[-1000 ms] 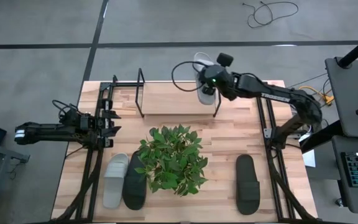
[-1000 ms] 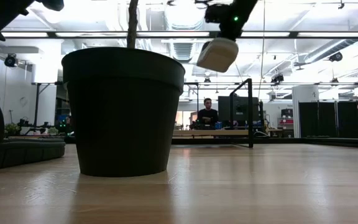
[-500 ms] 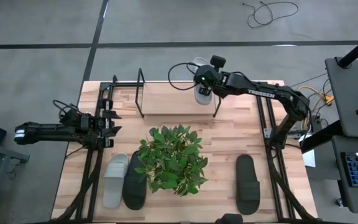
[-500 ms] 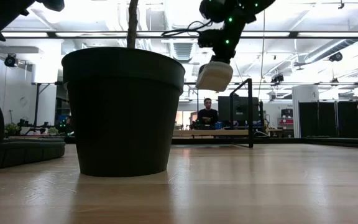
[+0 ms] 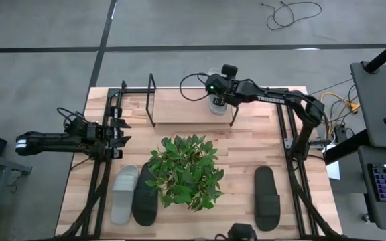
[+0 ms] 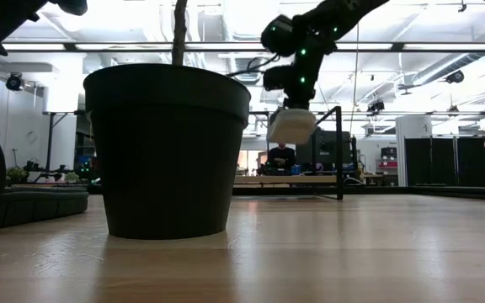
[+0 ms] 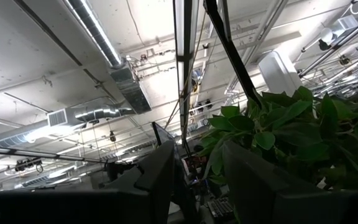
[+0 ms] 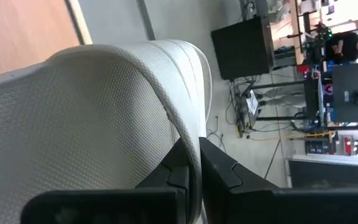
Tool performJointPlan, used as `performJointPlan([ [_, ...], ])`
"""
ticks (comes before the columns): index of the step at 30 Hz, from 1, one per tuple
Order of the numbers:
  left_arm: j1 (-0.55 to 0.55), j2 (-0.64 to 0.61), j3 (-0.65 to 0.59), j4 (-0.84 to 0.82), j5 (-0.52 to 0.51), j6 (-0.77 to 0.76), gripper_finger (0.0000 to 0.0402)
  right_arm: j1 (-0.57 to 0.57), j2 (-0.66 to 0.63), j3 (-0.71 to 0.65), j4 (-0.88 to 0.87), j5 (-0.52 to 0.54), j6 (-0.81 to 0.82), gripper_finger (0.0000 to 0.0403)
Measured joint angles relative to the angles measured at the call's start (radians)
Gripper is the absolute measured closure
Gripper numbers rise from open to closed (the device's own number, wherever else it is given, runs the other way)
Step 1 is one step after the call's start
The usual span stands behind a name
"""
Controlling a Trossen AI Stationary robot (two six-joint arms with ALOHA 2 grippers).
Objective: Pick and place slides into the shelf
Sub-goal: Put the right gray slide on the shelf
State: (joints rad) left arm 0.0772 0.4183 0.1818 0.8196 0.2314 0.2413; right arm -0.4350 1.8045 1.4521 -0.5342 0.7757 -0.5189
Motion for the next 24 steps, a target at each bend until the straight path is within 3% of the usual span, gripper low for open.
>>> performJointPlan([
  [14,0.000,0.001,0.000,-0.001,0.000,0.000,0.0278,-0.022,0.059,-0.014,-0.001,0.008,0.032,0.0392],
  [24,0.000,0.000,0.000,-0.009,0.000,0.000,0.0278,-0.019,0.057,-0.102,0.006,0.034,0.068,0.0392],
])
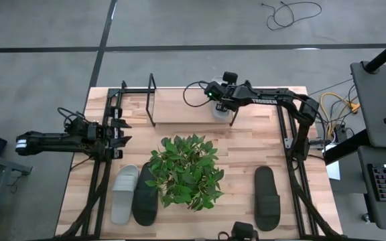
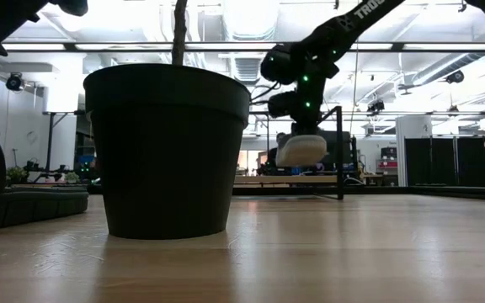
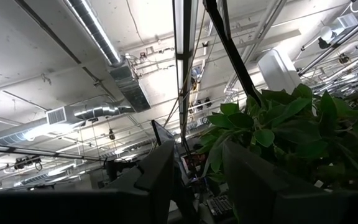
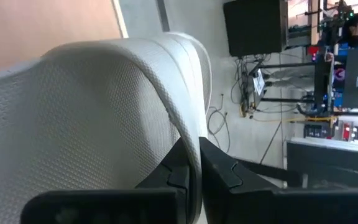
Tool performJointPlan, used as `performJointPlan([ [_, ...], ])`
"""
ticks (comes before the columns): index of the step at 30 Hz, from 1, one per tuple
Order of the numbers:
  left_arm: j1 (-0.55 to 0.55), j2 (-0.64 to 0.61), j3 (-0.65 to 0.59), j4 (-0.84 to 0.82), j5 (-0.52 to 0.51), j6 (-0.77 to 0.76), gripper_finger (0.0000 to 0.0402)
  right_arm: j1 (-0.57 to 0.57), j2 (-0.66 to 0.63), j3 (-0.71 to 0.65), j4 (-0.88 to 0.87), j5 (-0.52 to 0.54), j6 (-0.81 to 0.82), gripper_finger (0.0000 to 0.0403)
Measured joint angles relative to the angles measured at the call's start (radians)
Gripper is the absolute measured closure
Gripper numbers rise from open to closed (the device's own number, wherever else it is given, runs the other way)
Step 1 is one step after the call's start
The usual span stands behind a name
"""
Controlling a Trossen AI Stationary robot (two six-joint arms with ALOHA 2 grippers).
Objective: Pick and place slides into the shelf
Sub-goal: Put the right gray slide on the shelf
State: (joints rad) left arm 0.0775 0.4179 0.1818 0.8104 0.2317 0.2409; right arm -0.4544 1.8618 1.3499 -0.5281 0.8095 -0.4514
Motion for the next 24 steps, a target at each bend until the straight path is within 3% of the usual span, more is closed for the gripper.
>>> performJointPlan([
  [8,0.000,-0.001,0.000,0.000,0.000,0.000,0.0278,0.020,0.000,-0.056,0.081,0.007,-0.027,0.0392],
  [24,0.000,-0.001,0.000,0.000,0.000,0.000,0.0278,0.068,0.000,-0.065,0.084,0.035,-0.020,0.0392],
])
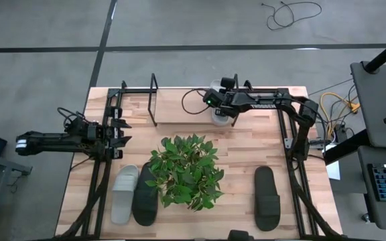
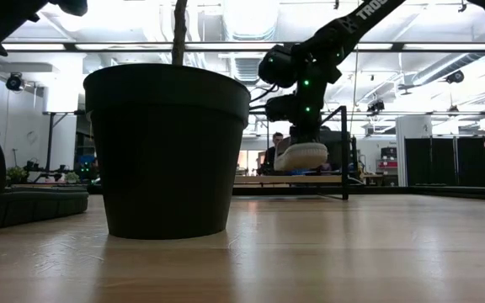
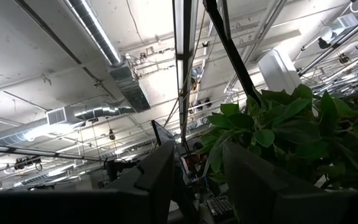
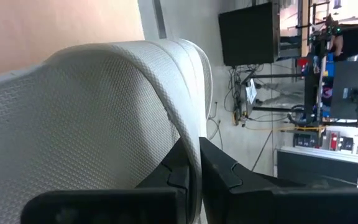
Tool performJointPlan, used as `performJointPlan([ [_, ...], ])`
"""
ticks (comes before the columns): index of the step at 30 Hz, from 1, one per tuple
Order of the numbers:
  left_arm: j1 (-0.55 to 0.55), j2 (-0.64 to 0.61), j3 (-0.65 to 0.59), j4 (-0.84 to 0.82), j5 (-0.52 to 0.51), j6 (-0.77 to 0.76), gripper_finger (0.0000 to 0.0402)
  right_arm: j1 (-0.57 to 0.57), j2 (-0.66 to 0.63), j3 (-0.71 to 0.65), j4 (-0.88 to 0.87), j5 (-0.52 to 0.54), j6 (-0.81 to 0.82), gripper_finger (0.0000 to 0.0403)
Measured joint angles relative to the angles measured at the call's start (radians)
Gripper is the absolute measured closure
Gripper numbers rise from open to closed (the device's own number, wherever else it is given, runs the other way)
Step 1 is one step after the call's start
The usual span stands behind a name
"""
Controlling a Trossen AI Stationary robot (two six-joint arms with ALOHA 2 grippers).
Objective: Pick and place slides into the shelf
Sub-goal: Put the right gray slide on the shelf
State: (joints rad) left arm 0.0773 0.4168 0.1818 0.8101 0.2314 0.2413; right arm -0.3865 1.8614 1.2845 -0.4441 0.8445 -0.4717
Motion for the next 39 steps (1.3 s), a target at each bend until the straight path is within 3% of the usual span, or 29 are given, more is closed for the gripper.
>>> performJointPlan([
  [18,0.000,0.000,0.000,-0.005,0.000,0.000,0.0278,0.002,-0.003,-0.123,0.076,0.054,0.023,0.0392],
  [39,0.000,0.000,0.000,-0.004,0.000,0.000,0.0278,0.002,-0.004,-0.117,0.051,0.040,-0.086,0.0392],
])
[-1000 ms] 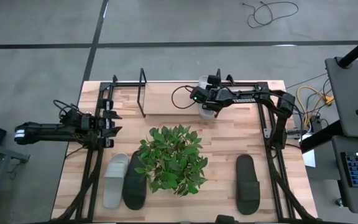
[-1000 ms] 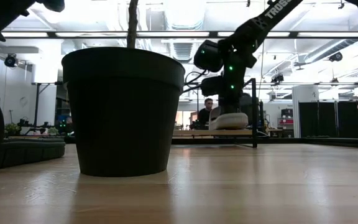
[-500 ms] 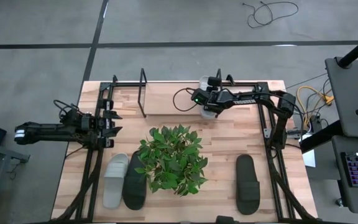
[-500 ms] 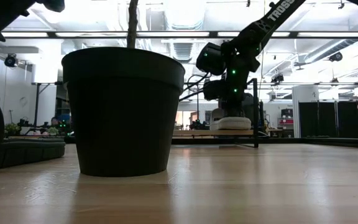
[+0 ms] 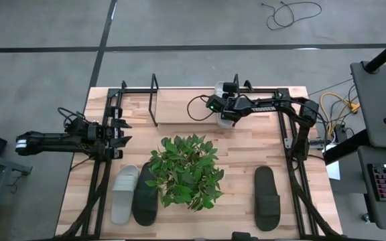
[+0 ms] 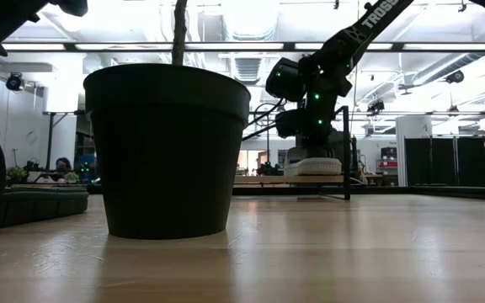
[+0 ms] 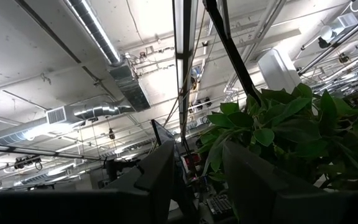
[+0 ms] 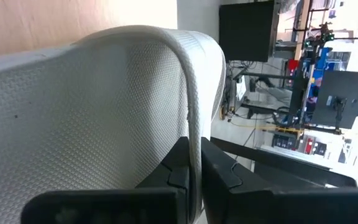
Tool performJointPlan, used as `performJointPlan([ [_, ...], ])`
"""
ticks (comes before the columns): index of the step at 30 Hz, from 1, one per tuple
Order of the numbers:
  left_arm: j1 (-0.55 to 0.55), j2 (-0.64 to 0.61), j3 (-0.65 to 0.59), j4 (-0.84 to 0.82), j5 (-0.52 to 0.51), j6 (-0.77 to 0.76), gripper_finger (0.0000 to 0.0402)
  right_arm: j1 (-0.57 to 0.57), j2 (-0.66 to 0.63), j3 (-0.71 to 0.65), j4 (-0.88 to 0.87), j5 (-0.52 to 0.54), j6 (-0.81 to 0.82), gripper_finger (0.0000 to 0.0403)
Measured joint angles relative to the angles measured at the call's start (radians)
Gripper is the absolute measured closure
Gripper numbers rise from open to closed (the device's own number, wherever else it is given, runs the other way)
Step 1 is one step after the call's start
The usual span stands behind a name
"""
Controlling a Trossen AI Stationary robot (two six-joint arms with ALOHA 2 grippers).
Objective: Pick and place slides into the shelf
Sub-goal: Put the right gray slide on the shelf, then put the gray slide on the shelf
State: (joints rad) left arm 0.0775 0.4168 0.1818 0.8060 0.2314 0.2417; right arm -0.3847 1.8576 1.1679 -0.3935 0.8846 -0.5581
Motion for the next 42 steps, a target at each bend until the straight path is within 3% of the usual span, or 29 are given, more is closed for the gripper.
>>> performJointPlan([
  [16,0.000,0.000,0.000,-0.002,0.000,0.000,0.0278,0.000,-0.004,0.000,-0.011,-0.003,0.015,0.0359],
  [25,0.000,0.000,0.000,-0.003,0.000,0.000,0.0278,0.000,-0.043,-0.002,-0.028,-0.063,0.026,0.0349],
  [42,0.000,0.000,0.000,-0.003,0.000,0.000,0.0278,0.003,-0.049,-0.002,-0.068,-0.091,0.087,0.0244],
])
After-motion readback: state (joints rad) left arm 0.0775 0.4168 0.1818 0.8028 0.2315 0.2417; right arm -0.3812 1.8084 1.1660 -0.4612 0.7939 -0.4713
